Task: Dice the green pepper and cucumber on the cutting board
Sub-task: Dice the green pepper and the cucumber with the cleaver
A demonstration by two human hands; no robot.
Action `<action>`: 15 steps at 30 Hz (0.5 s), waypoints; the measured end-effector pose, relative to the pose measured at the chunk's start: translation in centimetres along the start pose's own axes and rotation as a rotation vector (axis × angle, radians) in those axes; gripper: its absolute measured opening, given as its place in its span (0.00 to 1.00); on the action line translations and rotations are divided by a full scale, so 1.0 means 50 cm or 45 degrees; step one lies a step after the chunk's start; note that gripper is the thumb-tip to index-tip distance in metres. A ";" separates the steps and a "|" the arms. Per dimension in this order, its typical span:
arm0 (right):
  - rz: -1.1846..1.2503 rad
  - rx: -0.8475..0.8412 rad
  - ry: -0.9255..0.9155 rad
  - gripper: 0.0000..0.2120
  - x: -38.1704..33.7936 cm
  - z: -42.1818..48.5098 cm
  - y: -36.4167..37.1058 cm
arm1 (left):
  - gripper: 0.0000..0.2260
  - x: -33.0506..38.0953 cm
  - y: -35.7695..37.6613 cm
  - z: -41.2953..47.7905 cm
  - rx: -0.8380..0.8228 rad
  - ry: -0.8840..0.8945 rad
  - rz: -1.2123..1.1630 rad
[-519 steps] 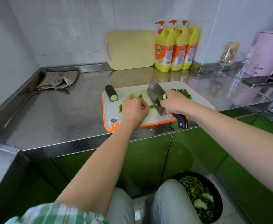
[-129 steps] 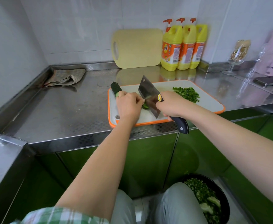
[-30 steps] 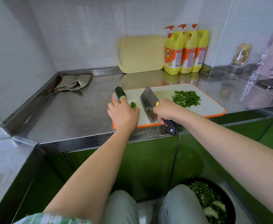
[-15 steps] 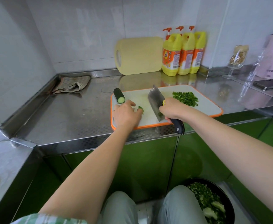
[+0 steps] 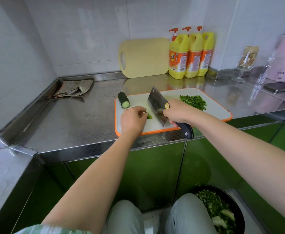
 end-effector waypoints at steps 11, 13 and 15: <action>-0.124 -0.149 0.037 0.11 -0.043 -0.024 0.005 | 0.08 -0.001 -0.011 -0.006 0.059 0.001 -0.052; -0.165 -0.175 0.052 0.12 -0.051 -0.034 0.006 | 0.07 0.000 -0.010 -0.006 0.058 0.003 -0.053; -0.183 -0.186 0.059 0.12 -0.056 -0.038 0.011 | 0.07 0.000 -0.010 -0.006 0.054 0.003 -0.053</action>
Point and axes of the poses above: each hand's wrist, its own z-axis towards the middle knuckle, its own y-axis out of the palm, x = y × z, the point moved 10 cm from there along z, towards the middle knuckle, and after that the axes turned 12 degrees about -y, right-handed, at the moved point
